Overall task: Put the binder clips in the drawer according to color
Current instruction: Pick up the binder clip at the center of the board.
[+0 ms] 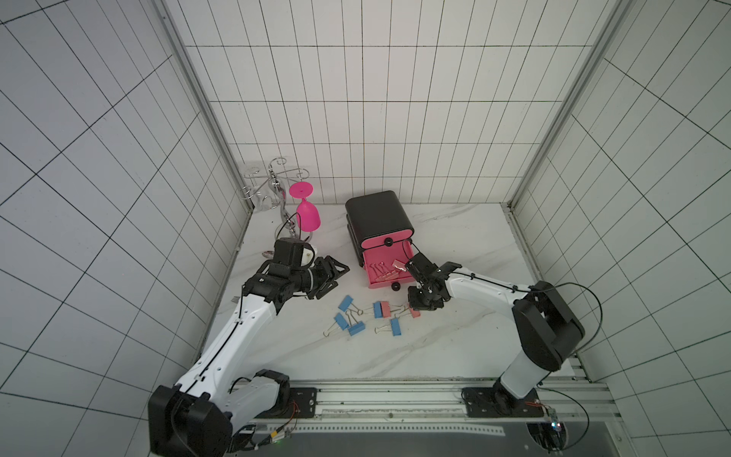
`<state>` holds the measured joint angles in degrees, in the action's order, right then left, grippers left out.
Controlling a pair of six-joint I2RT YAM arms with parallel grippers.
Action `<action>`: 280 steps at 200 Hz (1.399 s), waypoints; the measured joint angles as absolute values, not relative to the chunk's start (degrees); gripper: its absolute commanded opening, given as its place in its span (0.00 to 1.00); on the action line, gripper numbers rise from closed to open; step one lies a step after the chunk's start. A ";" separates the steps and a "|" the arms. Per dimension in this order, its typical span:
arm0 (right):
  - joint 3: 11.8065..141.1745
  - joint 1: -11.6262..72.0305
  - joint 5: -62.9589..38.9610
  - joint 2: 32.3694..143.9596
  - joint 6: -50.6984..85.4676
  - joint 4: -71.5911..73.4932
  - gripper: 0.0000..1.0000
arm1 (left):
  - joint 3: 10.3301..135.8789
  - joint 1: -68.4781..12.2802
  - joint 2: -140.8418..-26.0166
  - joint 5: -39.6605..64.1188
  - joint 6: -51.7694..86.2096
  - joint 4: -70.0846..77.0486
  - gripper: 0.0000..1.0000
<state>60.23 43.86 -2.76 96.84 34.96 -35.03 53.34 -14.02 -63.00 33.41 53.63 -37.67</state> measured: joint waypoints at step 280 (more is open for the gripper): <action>51.81 43.33 -0.84 87.68 40.56 -32.03 0.37 | 50.35 -14.02 -59.79 33.01 53.56 -38.65 0.68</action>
